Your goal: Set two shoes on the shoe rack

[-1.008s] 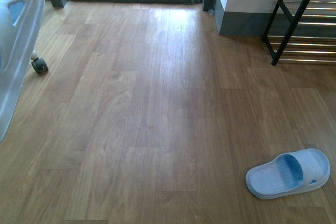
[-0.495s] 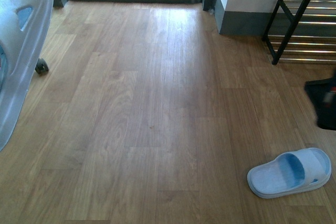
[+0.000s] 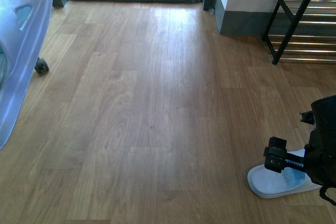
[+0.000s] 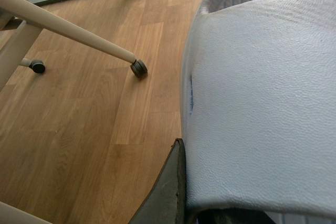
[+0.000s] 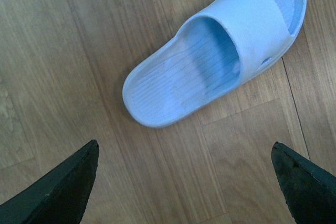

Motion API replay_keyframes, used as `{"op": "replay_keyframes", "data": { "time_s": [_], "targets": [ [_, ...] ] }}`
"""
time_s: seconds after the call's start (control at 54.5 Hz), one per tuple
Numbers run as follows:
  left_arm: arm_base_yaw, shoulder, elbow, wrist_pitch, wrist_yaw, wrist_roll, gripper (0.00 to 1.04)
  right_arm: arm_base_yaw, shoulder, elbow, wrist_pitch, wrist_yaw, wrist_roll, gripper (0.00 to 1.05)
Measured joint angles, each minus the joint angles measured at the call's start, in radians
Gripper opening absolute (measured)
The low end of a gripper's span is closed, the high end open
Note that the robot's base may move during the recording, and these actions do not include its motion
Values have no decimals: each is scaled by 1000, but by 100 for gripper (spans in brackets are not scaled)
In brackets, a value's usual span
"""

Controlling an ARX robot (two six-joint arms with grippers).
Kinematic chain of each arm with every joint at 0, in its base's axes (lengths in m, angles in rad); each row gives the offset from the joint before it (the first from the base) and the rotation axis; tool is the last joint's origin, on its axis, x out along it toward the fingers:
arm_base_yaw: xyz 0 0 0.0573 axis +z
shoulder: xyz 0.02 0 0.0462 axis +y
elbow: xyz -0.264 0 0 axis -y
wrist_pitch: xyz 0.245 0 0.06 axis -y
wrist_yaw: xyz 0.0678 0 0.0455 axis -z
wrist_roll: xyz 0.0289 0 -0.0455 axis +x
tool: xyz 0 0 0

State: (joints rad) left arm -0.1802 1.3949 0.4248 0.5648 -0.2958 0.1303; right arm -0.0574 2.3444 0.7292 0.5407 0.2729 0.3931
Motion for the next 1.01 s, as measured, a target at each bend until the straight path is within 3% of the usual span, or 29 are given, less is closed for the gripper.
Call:
{"op": "replay_keyframes", "data": {
  "time_s": [0.715, 0.825, 1.008],
  "targets": [
    [0, 0, 0, 0, 0, 0, 2, -102, 372, 273, 0, 23, 16, 95],
    [0, 0, 0, 0, 0, 0, 2, -134, 430, 381, -77, 16, -21, 95],
    [0, 0, 0, 0, 0, 0, 2, -181, 481, 484, -39, 52, -122, 95]
  ]
}}
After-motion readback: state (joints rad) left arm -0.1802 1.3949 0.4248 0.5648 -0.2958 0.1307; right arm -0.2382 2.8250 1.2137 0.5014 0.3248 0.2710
